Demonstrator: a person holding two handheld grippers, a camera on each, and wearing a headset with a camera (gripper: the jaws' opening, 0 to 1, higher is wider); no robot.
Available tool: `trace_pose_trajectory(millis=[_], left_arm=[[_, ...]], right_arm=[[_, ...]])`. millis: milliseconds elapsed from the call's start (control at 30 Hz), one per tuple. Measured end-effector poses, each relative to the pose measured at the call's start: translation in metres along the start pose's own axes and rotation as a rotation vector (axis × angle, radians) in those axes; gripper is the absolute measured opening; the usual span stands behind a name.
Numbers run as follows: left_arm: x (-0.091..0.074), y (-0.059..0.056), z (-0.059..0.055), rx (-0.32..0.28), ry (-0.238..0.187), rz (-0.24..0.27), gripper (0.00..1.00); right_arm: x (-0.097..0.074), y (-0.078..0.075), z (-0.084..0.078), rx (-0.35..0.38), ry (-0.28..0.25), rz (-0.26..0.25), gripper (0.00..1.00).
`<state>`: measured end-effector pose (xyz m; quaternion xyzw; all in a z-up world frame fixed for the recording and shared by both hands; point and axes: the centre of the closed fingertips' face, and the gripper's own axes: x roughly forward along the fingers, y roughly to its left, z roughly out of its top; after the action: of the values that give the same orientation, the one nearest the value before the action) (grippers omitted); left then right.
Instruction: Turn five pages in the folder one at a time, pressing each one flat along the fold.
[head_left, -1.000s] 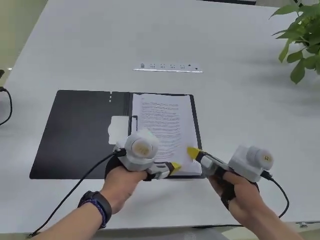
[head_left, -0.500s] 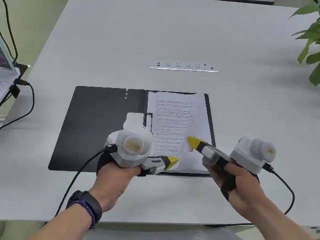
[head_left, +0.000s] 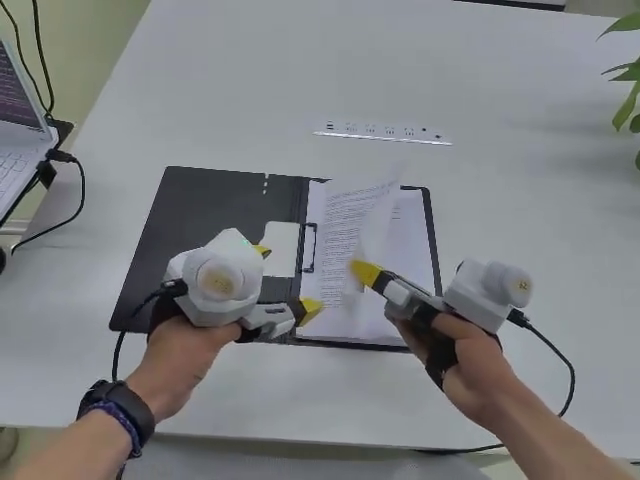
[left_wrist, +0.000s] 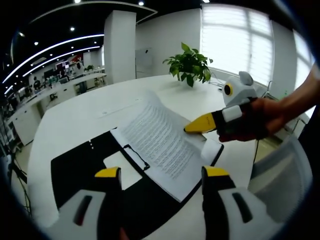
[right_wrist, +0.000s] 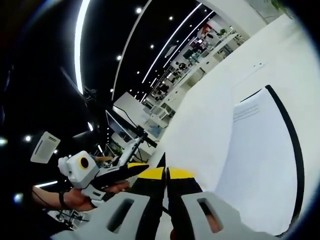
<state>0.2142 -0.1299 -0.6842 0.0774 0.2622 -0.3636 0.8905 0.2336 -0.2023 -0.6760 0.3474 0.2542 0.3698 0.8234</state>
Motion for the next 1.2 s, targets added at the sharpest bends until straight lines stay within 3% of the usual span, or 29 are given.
trace_pose_trajectory(millis=[167, 567, 933, 1200], left_arm=[[-0.019, 0.017, -0.009, -0.01, 0.008, 0.035, 0.65], [-0.058, 0.038, -0.024, -0.054, -0.004, 0.103, 0.65], [-0.081, 0.053, -0.037, -0.095, -0.001, 0.153, 0.66], [-0.091, 0.059, -0.039, -0.129, -0.011, 0.182, 0.66]], right_arm=[[0.019, 0.014, -0.008, -0.001, 0.026, 0.034, 0.0], [0.047, 0.037, -0.025, 0.01, 0.067, 0.085, 0.0], [0.068, 0.045, -0.045, 0.039, 0.104, 0.104, 0.0], [0.079, 0.046, -0.052, 0.067, 0.111, 0.112, 0.0]])
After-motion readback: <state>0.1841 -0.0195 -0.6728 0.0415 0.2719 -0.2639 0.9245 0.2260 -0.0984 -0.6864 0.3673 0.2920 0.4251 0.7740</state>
